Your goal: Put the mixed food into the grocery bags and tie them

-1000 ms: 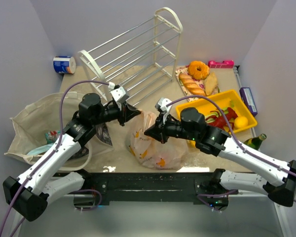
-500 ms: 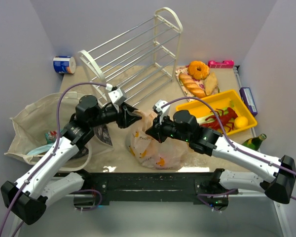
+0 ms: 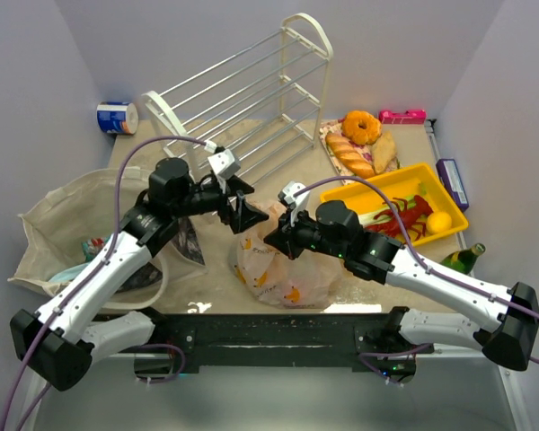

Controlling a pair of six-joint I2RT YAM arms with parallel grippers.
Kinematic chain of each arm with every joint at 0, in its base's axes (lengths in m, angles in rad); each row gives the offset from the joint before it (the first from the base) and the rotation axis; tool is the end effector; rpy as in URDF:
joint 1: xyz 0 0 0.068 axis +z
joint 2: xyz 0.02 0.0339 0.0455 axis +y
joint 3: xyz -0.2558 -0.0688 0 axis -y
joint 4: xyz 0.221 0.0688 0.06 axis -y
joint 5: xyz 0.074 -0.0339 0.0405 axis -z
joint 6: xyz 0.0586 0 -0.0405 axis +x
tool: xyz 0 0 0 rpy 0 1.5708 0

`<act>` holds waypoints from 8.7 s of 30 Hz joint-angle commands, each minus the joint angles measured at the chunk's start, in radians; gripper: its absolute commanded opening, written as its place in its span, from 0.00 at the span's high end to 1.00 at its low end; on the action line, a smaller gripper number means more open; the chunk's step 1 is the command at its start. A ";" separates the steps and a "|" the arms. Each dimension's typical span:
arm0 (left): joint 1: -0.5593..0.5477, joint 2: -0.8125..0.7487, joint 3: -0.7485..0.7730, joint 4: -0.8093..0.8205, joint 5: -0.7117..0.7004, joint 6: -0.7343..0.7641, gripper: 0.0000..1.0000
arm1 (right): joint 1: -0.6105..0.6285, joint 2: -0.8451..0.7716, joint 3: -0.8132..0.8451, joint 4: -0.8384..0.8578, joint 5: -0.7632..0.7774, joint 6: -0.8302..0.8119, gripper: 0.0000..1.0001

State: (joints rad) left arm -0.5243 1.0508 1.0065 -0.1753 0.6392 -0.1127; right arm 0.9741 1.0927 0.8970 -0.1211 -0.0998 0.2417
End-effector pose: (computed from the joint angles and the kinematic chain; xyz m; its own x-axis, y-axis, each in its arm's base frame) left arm 0.1855 -0.1476 0.3593 -0.2892 0.0630 -0.9552 0.8788 0.4130 -0.2389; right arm 0.1393 0.2154 0.3153 -0.3797 -0.1351 -0.9152 -0.8089 0.5285 0.2576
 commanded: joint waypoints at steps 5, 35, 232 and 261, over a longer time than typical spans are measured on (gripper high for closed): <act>0.001 0.086 0.063 -0.044 -0.001 0.011 0.06 | 0.001 -0.017 -0.004 0.040 -0.012 -0.028 1.00; -0.034 -0.316 -0.361 0.410 -0.153 -0.174 1.00 | 0.002 -0.306 -0.081 0.003 0.098 0.462 0.19; -0.207 -0.425 -0.749 0.910 -0.607 -0.236 1.00 | 0.072 0.013 -0.211 0.509 0.221 1.286 0.14; -0.235 -0.440 -0.818 0.979 -0.529 -0.214 1.00 | 0.058 0.225 -0.207 0.779 0.430 1.487 0.23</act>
State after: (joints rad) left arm -0.7433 0.6067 0.1974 0.7200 0.0731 -0.3637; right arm 1.0412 1.2980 0.6357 0.5819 0.2653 1.7096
